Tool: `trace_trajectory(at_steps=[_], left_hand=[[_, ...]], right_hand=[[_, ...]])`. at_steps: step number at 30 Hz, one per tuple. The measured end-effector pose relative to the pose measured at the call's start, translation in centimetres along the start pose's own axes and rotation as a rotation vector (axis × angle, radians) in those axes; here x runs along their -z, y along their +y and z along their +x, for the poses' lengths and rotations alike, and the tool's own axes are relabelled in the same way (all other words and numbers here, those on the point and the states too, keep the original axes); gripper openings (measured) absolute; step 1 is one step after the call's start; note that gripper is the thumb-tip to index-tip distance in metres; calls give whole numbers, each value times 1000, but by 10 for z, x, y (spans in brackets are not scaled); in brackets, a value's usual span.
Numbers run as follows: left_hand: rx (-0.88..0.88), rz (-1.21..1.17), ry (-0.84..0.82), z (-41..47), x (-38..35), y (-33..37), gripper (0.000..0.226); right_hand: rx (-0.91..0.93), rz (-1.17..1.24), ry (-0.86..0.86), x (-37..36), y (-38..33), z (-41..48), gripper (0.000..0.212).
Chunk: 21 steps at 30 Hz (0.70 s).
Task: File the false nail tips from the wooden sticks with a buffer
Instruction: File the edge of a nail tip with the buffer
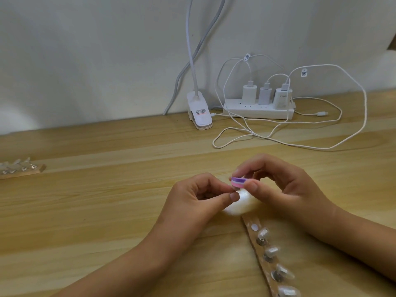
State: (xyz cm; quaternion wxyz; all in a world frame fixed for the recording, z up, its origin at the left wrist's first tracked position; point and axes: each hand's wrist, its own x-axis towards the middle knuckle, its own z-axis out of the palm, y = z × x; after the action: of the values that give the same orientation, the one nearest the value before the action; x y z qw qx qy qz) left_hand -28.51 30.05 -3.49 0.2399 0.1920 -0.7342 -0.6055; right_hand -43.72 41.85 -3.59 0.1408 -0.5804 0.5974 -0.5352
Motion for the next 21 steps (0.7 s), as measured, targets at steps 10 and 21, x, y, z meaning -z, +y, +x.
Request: trace_trajectory(at_steps=[10, 21], left_hand=[[-13, 14, 12, -1, 0, 1, 11], [-4, -27, 7, 0, 0, 3, 16]], right_hand=[[-76, 54, -18, 0, 2, 1, 17], [-100, 36, -21, 0, 2, 2, 17]])
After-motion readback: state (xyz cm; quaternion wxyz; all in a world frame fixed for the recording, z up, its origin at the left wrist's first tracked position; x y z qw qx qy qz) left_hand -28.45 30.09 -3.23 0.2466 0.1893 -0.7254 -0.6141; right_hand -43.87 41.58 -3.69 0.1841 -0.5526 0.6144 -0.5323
